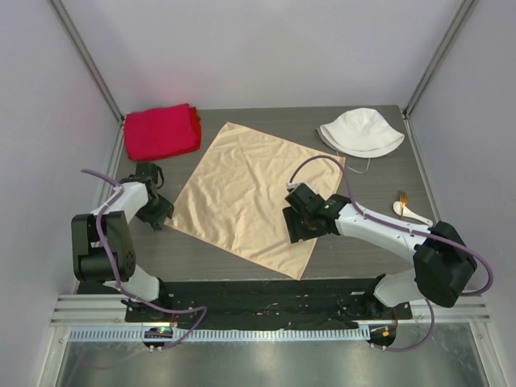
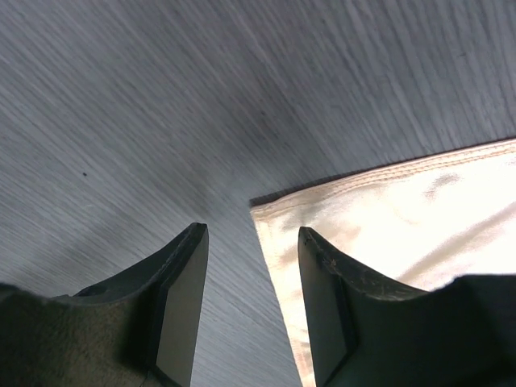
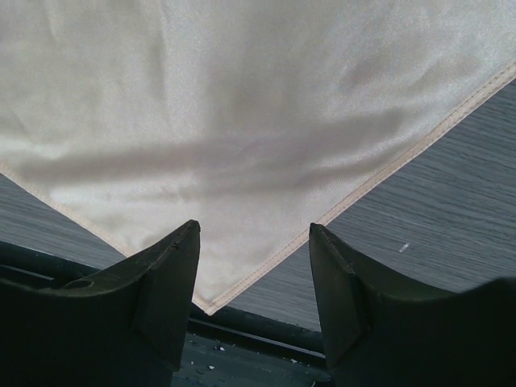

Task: Fold the napkin into a case and place the utensils inside
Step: Pick up the flattened napkin from the center of the board, then flatten the napkin at the center of the board.

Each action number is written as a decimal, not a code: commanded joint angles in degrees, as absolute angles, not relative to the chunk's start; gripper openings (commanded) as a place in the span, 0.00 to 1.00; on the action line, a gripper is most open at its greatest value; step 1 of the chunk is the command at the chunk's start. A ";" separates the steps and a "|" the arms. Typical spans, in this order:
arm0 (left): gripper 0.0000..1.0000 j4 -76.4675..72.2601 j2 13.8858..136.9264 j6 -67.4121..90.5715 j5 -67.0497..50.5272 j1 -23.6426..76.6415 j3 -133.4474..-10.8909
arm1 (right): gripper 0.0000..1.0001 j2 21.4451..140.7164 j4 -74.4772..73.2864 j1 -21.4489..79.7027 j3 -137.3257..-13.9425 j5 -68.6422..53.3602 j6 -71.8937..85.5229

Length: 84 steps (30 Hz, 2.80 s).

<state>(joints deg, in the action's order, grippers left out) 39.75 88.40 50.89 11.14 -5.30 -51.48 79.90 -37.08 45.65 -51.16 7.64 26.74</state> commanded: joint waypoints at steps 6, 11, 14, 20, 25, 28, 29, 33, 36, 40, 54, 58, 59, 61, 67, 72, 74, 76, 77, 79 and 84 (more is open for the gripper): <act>0.52 39.64 90.88 54.05 17.49 -3.34 -53.88 | 0.61 75.94 -34.98 45.97 -51.59 9.49 27.60; 0.51 39.37 92.55 54.14 17.58 -2.29 -54.75 | 0.61 75.94 -34.80 45.97 -51.33 9.40 27.33; 0.52 39.46 93.42 54.75 19.16 -1.93 -54.23 | 0.61 75.50 -34.72 45.97 -50.98 9.40 27.33; 0.46 39.46 95.97 55.37 20.03 -1.50 -54.58 | 0.62 74.44 -34.72 45.97 -50.19 8.62 27.25; 0.33 38.76 95.98 54.67 21.00 -1.14 -55.02 | 0.74 74.18 -34.63 47.19 -49.22 7.91 27.77; 0.16 38.58 94.05 53.53 21.97 -1.14 -55.11 | 0.83 74.53 -34.54 49.03 -48.17 8.17 28.82; 0.08 38.67 93.52 53.18 22.41 -1.14 -55.28 | 0.85 75.05 -34.54 49.65 -47.73 8.26 29.09; 0.00 38.15 90.88 50.28 23.73 -1.23 -55.98 | 0.86 75.85 -34.02 54.04 -46.41 9.14 30.50; 0.00 36.74 90.00 49.22 21.37 -1.06 -56.86 | 0.84 76.28 -33.75 58.17 -45.70 11.51 30.94; 0.00 34.45 89.91 48.69 16.36 -1.14 -57.65 | 0.59 78.04 -33.75 62.48 -45.62 12.74 31.11; 0.00 35.07 89.39 48.52 16.52 -1.14 -57.13 | 0.54 83.93 -33.31 74.09 -45.88 15.73 30.85; 0.00 35.42 89.21 48.60 16.70 -1.14 -57.04 | 0.56 85.25 -34.01 75.41 -46.40 16.96 30.85; 0.00 35.51 89.21 48.60 16.70 -1.14 -57.04 | 0.55 85.69 -34.01 75.85 -46.67 17.48 31.02; 0.00 35.60 89.30 48.78 16.61 -1.14 -57.04 | 0.55 87.53 -34.71 76.11 -47.37 19.50 31.29; 0.00 35.95 89.21 48.96 16.52 -1.14 -56.95 | 0.47 91.05 -37.08 77.69 -48.95 25.73 33.75; 0.00 36.30 88.60 48.87 16.52 -1.14 -56.78 | 0.30 90.18 -38.93 78.22 -49.22 29.61 36.12; 0.00 36.39 88.16 48.52 16.17 -1.06 -56.69 | 0.23 87.64 -39.11 78.22 -48.78 31.28 36.82; 0.00 36.39 87.19 48.34 16.00 -1.14 -56.51 | 0.13 84.57 -40.07 78.22 -49.04 33.48 37.70; 0.00 36.21 86.75 47.99 15.82 -1.14 -56.25 | 0.10 83.42 -40.60 78.22 -49.39 36.18 37.79; 0.00 36.12 84.74 47.55 14.86 -1.14 -56.08 | 0.01 81.48 -42.88 78.22 -50.79 39.27 38.67; 0.00 35.86 77.36 45.53 12.66 -1.14 -56.51 | 0.01 74.54 -47.45 77.61 -54.84 50.95 38.41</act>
<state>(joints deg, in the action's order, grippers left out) 36.75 84.51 47.68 14.28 -1.04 -55.94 80.36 -43.44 78.11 -49.84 36.93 36.75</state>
